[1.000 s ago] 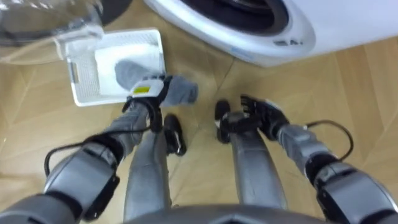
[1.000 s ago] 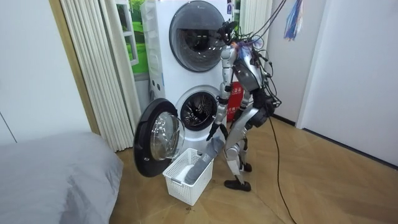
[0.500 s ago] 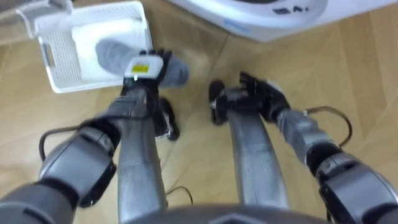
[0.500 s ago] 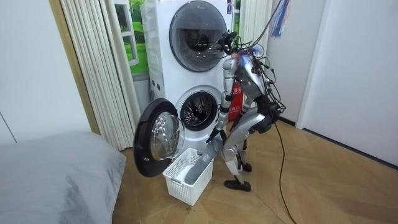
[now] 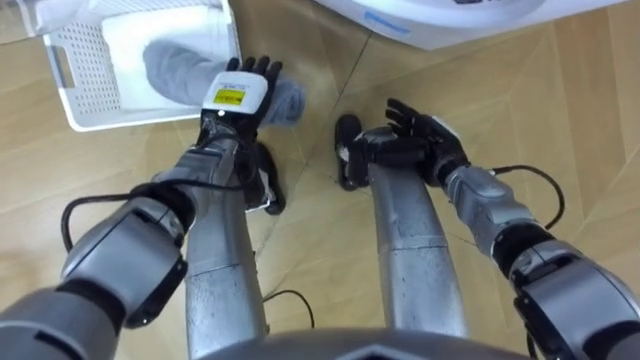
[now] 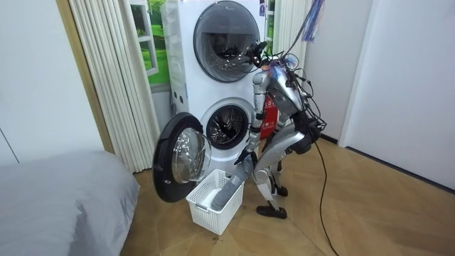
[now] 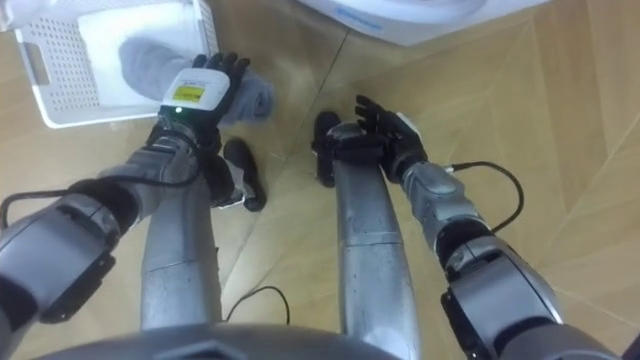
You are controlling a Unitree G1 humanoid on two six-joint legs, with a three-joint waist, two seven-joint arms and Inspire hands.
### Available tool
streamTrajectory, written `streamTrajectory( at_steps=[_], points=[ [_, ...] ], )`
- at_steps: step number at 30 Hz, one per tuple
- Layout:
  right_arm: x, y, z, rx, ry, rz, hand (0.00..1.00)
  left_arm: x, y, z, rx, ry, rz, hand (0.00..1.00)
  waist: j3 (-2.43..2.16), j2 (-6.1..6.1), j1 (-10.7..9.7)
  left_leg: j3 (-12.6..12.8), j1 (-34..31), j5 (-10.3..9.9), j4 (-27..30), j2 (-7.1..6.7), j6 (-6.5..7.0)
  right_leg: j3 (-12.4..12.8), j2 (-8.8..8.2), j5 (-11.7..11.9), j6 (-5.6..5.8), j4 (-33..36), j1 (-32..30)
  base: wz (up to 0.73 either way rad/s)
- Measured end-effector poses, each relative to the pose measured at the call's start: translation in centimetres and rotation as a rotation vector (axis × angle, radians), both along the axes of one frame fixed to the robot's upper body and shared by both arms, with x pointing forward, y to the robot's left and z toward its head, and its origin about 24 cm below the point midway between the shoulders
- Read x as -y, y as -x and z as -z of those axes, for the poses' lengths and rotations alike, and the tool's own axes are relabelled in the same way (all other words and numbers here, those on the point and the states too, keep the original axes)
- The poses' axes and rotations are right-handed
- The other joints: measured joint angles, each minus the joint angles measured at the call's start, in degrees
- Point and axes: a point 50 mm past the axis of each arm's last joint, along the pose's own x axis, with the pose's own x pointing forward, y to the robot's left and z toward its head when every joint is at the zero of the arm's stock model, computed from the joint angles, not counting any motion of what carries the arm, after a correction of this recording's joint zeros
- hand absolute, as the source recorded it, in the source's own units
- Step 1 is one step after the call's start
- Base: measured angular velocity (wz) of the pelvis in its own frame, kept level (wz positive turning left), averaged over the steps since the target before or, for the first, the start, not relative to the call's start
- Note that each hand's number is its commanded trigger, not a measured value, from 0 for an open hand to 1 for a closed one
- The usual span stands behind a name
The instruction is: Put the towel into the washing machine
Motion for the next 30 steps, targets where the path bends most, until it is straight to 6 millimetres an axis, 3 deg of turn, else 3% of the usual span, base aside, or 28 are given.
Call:
streamTrajectory(
  at_steps=[1,2,3,4,21,26,30],
  points=[
    [0.0,-0.1,-0.1,-0.001,-0.009,0.003,0.0,-0.2,-0.1,-0.1,0.006,-0.01,0.002,0.04,0.0,0.0,-0.03,0.01,-0.26,-0.04,0.03,0.02,0.01,0.01,0.02,-0.01,0.01,0.0,-0.24,0.0],
    [-0.1,-0.3,-0.2,-0.001,-0.012,-0.001,0.0,-0.4,-0.2,-0.2,0.01,-0.018,0.003,0.52,0.01,-0.02,-0.2,0.01,-0.58,-0.05,0.07,0.02,0.03,0.01,0.02,0.0,0.02,0.02,-0.58,0.0],
    [-0.1,-0.3,-0.2,0.0,-0.014,-0.001,0.0,-0.5,-0.2,-0.3,0.012,-0.024,0.005,0.69,0.03,-0.05,-0.23,0.02,-0.69,-0.06,0.1,0.02,0.04,0.01,0.02,-0.01,0.03,0.06,-0.69,0.0],
    [-0.1,-0.5,-0.3,-0.003,-0.021,0.002,0.0,-0.7,-0.2,-0.3,0.011,-0.034,0.007,1.0,0.07,-0.11,-0.25,0.03,-0.77,-0.12,0.15,0.0,0.04,0.05,0.02,-0.1,0.08,0.16,-0.78,0.0],
    [-0.3,-1.7,-1.2,0.011,-0.107,0.014,0.0,-1.8,-2.0,-2.2,0.059,-0.113,0.025,1.0,0.53,-0.67,-1.03,-0.14,-4.52,-1.8,2.32,0.62,0.4,0.15,0.5,-1.42,0.39,1.69,-4.33,-0.02],
    [-0.4,-2.0,-1.5,0.018,-0.102,0.005,0.0,-1.7,-2.2,-2.4,0.065,-0.12,0.031,1.0,1.03,-0.94,-1.05,-0.12,-4.5,-2.22,2.32,0.58,0.42,0.18,0.5,-1.87,0.5,1.79,-4.36,0.0],
    [-0.5,-2.1,-1.6,0.02,-0.095,-0.004,0.0,-1.7,-2.3,-2.5,0.072,-0.118,0.033,1.0,1.13,-1.08,-1.06,-0.13,-4.49,-2.43,2.32,0.58,0.39,0.18,0.49,-2.06,0.53,1.82,-4.37,0.0]
  ],
)
